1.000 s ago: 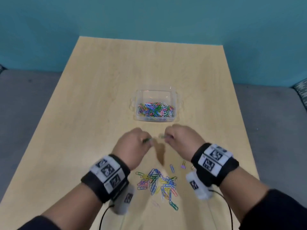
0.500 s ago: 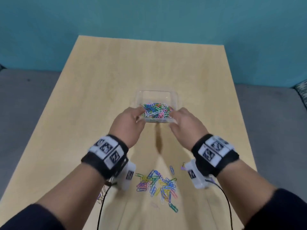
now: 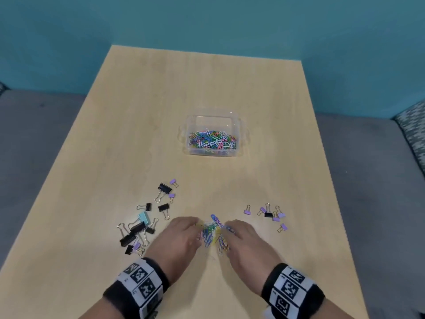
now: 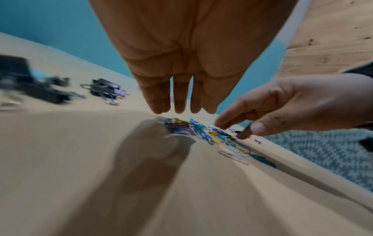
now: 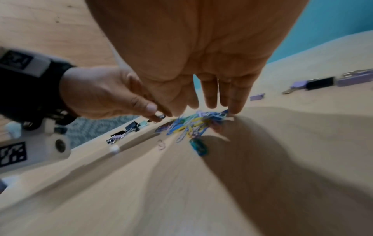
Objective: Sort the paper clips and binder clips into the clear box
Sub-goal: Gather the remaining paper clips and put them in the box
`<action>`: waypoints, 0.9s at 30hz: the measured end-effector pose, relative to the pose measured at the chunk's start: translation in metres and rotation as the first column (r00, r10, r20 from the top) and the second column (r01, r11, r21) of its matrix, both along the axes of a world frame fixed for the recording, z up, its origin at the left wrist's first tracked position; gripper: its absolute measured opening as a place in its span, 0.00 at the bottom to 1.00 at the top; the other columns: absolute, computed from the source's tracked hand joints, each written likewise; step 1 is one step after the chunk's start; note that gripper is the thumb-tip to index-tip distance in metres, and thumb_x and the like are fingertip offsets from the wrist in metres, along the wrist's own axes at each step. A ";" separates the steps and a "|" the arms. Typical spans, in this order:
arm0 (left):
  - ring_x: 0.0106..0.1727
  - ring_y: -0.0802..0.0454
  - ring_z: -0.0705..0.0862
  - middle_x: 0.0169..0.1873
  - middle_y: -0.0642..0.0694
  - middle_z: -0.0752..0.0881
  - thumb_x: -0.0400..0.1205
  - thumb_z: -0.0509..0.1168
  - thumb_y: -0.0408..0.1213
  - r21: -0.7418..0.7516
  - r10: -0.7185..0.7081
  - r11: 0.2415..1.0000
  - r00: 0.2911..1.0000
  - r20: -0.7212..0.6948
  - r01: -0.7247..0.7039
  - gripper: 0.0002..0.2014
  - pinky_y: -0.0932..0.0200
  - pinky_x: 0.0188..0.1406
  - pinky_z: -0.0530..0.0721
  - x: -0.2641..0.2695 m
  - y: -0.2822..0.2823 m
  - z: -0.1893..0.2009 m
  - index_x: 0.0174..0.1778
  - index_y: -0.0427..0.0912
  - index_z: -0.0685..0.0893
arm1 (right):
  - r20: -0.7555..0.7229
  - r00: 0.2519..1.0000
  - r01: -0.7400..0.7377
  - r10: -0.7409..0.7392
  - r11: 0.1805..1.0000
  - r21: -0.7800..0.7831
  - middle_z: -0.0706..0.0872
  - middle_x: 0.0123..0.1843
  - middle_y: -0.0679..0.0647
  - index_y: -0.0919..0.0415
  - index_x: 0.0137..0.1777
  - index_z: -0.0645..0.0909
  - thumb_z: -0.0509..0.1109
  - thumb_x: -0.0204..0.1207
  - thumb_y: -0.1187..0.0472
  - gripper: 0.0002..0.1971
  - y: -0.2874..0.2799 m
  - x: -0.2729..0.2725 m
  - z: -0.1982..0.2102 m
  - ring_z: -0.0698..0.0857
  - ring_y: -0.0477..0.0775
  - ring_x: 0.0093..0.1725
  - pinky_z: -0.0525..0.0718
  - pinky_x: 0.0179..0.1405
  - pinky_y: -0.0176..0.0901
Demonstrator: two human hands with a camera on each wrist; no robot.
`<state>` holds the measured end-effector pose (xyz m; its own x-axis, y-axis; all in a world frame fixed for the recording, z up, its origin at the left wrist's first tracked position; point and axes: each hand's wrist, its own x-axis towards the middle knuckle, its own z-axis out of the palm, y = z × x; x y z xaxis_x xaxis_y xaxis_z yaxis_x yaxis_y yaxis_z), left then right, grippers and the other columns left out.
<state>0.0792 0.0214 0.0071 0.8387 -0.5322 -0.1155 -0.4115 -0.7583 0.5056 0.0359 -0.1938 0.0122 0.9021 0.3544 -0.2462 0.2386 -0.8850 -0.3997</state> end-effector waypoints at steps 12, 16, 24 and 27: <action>0.59 0.49 0.65 0.64 0.50 0.66 0.72 0.71 0.55 0.192 0.227 0.961 0.966 -0.123 -0.201 0.43 0.57 0.62 0.72 -0.013 -0.029 -0.010 0.80 0.53 0.57 | -0.160 0.953 0.255 -0.256 0.967 -0.027 0.62 0.69 0.49 0.43 0.78 0.55 0.70 0.75 0.48 0.35 0.011 0.004 -0.008 0.68 0.55 0.65 0.79 0.57 0.47; 0.54 0.49 0.69 0.58 0.49 0.69 0.77 0.69 0.49 0.176 0.223 0.963 0.969 -0.107 -0.203 0.26 0.56 0.53 0.76 0.012 -0.039 -0.017 0.71 0.55 0.71 | -0.096 0.957 0.274 -0.273 0.962 0.001 0.66 0.61 0.50 0.46 0.66 0.69 0.66 0.77 0.57 0.19 0.020 0.032 -0.015 0.70 0.56 0.58 0.81 0.48 0.50; 0.38 0.47 0.72 0.44 0.44 0.74 0.80 0.65 0.36 0.194 0.156 0.970 0.987 -0.034 -0.146 0.03 0.54 0.35 0.70 0.034 -0.039 -0.023 0.46 0.41 0.79 | -0.035 0.986 0.162 -0.166 0.983 -0.082 0.71 0.53 0.56 0.56 0.49 0.72 0.63 0.72 0.74 0.12 0.018 0.054 -0.016 0.66 0.55 0.43 0.74 0.36 0.49; 0.36 0.45 0.74 0.41 0.45 0.73 0.81 0.63 0.36 0.196 0.159 0.969 0.987 -0.040 -0.148 0.04 0.55 0.32 0.66 0.035 -0.034 -0.020 0.43 0.40 0.79 | -0.044 0.988 0.147 -0.151 0.986 -0.081 0.72 0.50 0.55 0.56 0.48 0.72 0.64 0.73 0.73 0.11 0.013 0.056 -0.016 0.68 0.56 0.42 0.68 0.35 0.46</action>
<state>0.1141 -0.0129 -0.0126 0.8982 -0.3613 -0.2506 -0.2585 -0.8950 0.3635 0.0922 -0.1807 -0.0038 0.9293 0.1950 -0.3135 0.0830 -0.9377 -0.3373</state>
